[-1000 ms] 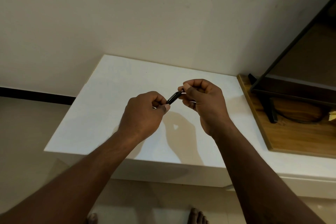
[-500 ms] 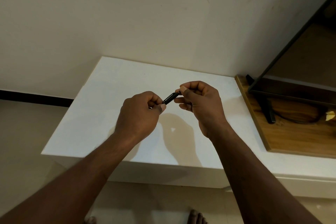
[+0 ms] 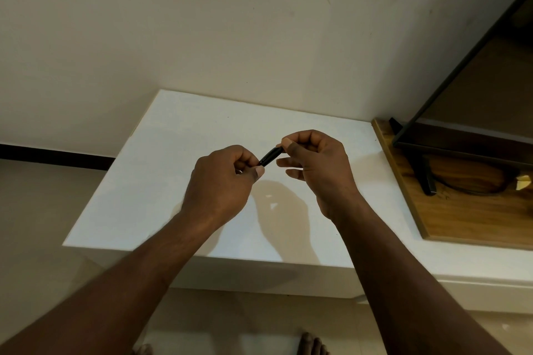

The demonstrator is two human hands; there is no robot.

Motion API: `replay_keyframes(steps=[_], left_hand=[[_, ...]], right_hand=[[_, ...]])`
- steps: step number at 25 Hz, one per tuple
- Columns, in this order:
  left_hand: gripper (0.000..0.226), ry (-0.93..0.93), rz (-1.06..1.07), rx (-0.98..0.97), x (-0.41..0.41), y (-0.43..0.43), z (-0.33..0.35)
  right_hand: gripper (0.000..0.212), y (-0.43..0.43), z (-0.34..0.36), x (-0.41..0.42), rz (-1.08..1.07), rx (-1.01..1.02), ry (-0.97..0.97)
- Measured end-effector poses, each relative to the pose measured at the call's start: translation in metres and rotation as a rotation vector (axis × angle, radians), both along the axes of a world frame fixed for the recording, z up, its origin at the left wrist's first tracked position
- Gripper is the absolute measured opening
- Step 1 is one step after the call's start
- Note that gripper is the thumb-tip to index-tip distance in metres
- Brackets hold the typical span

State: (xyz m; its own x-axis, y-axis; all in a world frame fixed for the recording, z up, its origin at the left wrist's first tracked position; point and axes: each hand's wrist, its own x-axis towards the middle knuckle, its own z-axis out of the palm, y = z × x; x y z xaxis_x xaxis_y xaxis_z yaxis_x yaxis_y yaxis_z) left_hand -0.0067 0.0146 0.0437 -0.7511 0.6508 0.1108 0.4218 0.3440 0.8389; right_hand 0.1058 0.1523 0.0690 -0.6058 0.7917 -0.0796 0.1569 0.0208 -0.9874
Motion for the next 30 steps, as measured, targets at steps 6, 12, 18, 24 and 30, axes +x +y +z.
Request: replay_keyframes(steps=[6, 12, 18, 24, 30], left_hand=[[0.005, -0.005, -0.006, 0.017, 0.0010, -0.0012, 0.0002], [0.003, -0.011, -0.021, 0.027, 0.0015, -0.0011, 0.0012], [0.004, -0.005, 0.000, 0.049, -0.0005, -0.0011, 0.0010], [0.005, 0.002, -0.021, 0.069, -0.0010, -0.0014, 0.0011], [0.007, 0.019, -0.031, 0.062, -0.0015, -0.0006, 0.0006]], right_hand=[[0.014, 0.0004, 0.0008, -0.0008, -0.011, -0.028, -0.033], [0.021, 0.0009, 0.0026, 0.0003, -0.012, -0.009, -0.052], [0.020, 0.0033, 0.0067, 0.0033, 0.031, -0.015, -0.014], [0.012, 0.0062, 0.0053, 0.0047, 0.023, 0.002, -0.005], [0.011, 0.0068, 0.0054, 0.0057, 0.028, 0.024, -0.002]])
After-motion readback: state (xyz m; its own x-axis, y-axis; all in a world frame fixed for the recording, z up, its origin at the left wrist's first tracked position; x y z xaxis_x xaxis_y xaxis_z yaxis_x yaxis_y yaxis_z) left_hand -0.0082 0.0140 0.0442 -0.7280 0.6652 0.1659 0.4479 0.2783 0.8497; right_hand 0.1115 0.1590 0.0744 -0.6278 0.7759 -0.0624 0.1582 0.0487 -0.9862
